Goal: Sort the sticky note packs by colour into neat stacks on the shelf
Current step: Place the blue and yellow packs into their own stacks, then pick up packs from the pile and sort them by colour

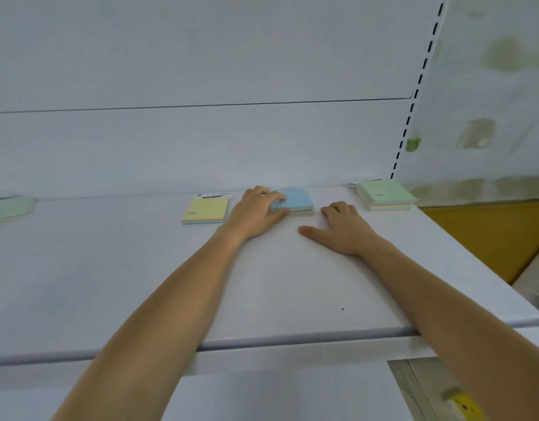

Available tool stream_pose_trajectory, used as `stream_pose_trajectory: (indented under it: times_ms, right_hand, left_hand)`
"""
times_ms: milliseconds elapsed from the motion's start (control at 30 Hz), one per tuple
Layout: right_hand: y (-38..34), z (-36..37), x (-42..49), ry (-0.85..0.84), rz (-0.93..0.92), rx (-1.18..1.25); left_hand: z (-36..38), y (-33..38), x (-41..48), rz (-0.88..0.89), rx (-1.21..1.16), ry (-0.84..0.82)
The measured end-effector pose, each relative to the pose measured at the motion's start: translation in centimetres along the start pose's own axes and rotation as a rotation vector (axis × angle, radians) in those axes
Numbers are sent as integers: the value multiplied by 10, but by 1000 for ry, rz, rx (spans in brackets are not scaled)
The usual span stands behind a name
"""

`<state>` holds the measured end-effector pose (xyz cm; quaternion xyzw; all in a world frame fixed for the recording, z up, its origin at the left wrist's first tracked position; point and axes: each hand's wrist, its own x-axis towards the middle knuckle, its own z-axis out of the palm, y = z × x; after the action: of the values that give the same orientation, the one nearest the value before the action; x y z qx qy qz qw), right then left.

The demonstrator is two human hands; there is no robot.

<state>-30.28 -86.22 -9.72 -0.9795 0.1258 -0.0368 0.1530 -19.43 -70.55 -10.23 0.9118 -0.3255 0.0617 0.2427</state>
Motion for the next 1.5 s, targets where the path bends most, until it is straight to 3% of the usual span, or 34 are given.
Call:
stream_pose_trajectory:
  times_ms: [233, 367, 500, 600, 967, 1267, 1500]
  right_hand:
    - [-1, -2, -4, 75, -32, 42]
    - [-11, -9, -9, 204, -191, -22]
    - [-47, -6, -8, 140, -353, -145]
    - [-94, 1, -3, 25, -425, -168]
    - [-348, 88, -14, -110, -744, -93]
    - [-516, 147, -6, -157, -752, 54]
    - [-575, 173, 18, -83, -564, 186]
  left_hand:
    - [-5, 6, -5, -2, 127, 20]
    - [-36, 1, -6, 75, 275, 87]
    - [-82, -23, -15, 36, 375, 136]
    - [-109, -53, -34, -17, 429, 148]
    - [-246, -243, -153, -329, 530, 168]
    - [-324, -393, -254, -562, 496, 208]
    - [-342, -453, -279, -595, 370, 276]
